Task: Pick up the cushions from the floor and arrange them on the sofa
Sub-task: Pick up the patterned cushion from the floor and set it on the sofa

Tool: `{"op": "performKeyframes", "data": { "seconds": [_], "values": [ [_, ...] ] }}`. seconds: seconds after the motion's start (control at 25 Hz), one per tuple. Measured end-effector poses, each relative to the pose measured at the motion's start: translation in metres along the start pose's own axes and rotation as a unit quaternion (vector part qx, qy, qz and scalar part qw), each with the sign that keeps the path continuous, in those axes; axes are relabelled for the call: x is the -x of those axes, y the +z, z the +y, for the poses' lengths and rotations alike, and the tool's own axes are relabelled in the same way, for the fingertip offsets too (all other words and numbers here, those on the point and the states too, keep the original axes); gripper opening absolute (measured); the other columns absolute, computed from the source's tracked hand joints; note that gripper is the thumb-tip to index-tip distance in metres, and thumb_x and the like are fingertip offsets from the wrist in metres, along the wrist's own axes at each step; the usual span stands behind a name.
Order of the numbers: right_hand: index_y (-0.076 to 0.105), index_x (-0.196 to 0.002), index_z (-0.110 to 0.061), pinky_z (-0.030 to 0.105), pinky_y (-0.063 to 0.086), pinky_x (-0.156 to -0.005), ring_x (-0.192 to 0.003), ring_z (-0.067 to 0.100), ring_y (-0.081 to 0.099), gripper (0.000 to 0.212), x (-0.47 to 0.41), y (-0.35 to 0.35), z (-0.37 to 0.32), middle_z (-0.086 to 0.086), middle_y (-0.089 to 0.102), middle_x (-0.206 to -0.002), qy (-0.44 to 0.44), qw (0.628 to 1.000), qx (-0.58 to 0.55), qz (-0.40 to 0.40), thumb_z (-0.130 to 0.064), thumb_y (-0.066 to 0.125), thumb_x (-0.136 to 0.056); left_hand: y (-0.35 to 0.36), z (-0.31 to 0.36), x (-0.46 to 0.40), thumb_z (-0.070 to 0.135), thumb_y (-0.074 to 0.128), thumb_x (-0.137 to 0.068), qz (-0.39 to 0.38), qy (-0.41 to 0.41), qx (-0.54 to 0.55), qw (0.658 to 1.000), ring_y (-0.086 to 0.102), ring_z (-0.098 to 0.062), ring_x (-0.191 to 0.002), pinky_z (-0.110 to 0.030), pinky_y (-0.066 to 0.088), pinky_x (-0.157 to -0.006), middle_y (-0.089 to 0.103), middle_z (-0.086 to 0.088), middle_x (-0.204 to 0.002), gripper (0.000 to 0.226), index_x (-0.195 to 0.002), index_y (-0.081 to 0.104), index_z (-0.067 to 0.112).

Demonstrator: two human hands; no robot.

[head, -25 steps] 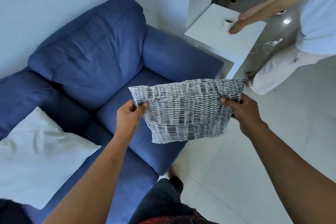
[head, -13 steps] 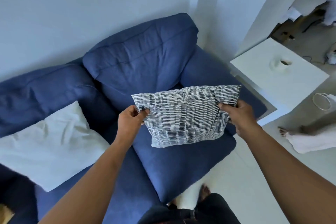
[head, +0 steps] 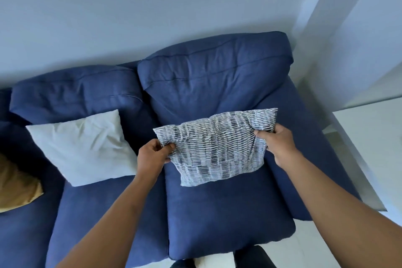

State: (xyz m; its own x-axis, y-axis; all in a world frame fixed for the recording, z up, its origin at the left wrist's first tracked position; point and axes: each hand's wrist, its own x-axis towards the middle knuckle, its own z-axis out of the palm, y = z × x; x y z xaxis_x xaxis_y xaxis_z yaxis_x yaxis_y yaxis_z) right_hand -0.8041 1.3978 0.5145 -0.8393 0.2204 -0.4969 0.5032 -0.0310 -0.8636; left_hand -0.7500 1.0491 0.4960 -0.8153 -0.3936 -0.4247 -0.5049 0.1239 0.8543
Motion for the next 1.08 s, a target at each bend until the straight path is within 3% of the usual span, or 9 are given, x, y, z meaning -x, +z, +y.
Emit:
{"op": "performKeyframes", "data": {
  "seconds": [0.12, 0.28, 0.44, 0.56, 0.72, 0.84, 1.0, 1.08],
  "values": [
    [0.072, -0.099, -0.014, 0.043, 0.061, -0.087, -0.098, 0.029, 0.073, 0.018, -0.04, -0.009, 0.0, 0.009, 0.077, -0.105, 0.011, 1.0, 0.015, -0.014, 0.0, 0.077, -0.088, 0.027, 0.004, -0.005, 0.02, 0.085, -0.085, 0.034, -0.025, -0.002, 0.999, 0.08, -0.041, -0.1, -0.058, 0.064, -0.093, 0.084, -0.011, -0.097, 0.014, -0.095, 0.077, 0.014],
    [0.072, -0.112, -0.006, 0.033, 0.056, -0.075, -0.098, 0.027, 0.075, 0.026, -0.081, -0.006, -0.001, 0.011, 0.078, -0.111, 0.024, 0.999, 0.02, -0.029, -0.003, 0.078, -0.087, 0.049, 0.01, -0.02, 0.035, 0.084, -0.075, 0.06, -0.052, -0.004, 0.997, 0.082, -0.036, -0.091, -0.057, 0.066, -0.09, 0.084, -0.007, -0.092, 0.025, -0.09, 0.077, 0.017],
    [0.07, -0.12, -0.005, 0.021, 0.05, -0.063, -0.083, 0.01, 0.07, 0.03, -0.11, 0.008, -0.001, 0.004, 0.076, -0.108, 0.024, 0.998, 0.034, -0.039, -0.006, 0.077, -0.09, 0.056, 0.014, -0.06, 0.03, 0.083, -0.082, 0.076, -0.051, -0.024, 0.996, 0.083, -0.032, -0.089, -0.054, 0.066, -0.09, 0.084, -0.006, -0.09, 0.015, -0.089, 0.077, 0.019],
    [0.07, -0.12, -0.005, 0.017, 0.05, -0.059, -0.081, 0.006, 0.068, 0.031, -0.137, 0.019, 0.004, 0.0, 0.075, -0.105, 0.028, 0.998, 0.043, -0.034, -0.007, 0.077, -0.09, 0.066, 0.012, -0.096, 0.023, 0.081, -0.09, 0.081, -0.049, -0.033, 0.995, 0.082, -0.03, -0.092, -0.045, 0.068, -0.086, 0.083, -0.012, -0.096, 0.008, -0.089, 0.075, 0.018],
    [0.069, -0.121, -0.004, 0.009, 0.051, -0.048, -0.08, 0.005, 0.068, 0.03, -0.172, 0.038, 0.008, 0.001, 0.074, -0.104, 0.043, 0.998, 0.04, -0.039, -0.003, 0.075, -0.091, 0.076, 0.004, -0.138, 0.02, 0.078, -0.093, 0.09, -0.044, -0.039, 0.994, 0.078, -0.02, -0.085, -0.032, 0.065, -0.072, 0.08, -0.006, -0.093, 0.007, -0.088, 0.074, 0.02],
    [0.07, -0.118, -0.007, 0.012, 0.054, -0.051, -0.08, 0.006, 0.069, 0.028, -0.206, 0.052, 0.013, 0.002, 0.074, -0.106, 0.043, 0.997, 0.047, -0.038, -0.004, 0.075, -0.091, 0.08, -0.002, -0.174, 0.023, 0.078, -0.093, 0.094, -0.044, -0.057, 0.993, 0.078, -0.021, -0.085, -0.038, 0.067, -0.08, 0.081, -0.008, -0.097, 0.008, -0.086, 0.073, 0.024],
    [0.069, -0.097, -0.017, 0.029, 0.06, -0.075, -0.082, 0.011, 0.069, 0.014, -0.25, 0.069, 0.019, 0.003, 0.074, -0.103, 0.031, 0.997, 0.074, -0.021, -0.006, 0.076, -0.091, 0.088, -0.007, -0.214, 0.033, 0.076, -0.09, 0.11, -0.05, -0.092, 0.988, 0.079, -0.025, -0.086, -0.046, 0.068, -0.085, 0.081, -0.007, -0.096, 0.013, -0.082, 0.069, 0.026],
    [0.068, -0.092, -0.019, 0.032, 0.059, -0.075, -0.084, 0.016, 0.07, 0.014, -0.265, 0.075, 0.014, 0.005, 0.074, -0.104, 0.014, 0.997, 0.081, -0.009, -0.007, 0.075, -0.092, 0.088, -0.006, -0.23, 0.041, 0.075, -0.084, 0.118, -0.049, -0.087, 0.988, 0.08, -0.026, -0.09, -0.049, 0.067, -0.087, 0.082, -0.004, -0.094, 0.015, -0.079, 0.07, 0.027]
  ]
}}
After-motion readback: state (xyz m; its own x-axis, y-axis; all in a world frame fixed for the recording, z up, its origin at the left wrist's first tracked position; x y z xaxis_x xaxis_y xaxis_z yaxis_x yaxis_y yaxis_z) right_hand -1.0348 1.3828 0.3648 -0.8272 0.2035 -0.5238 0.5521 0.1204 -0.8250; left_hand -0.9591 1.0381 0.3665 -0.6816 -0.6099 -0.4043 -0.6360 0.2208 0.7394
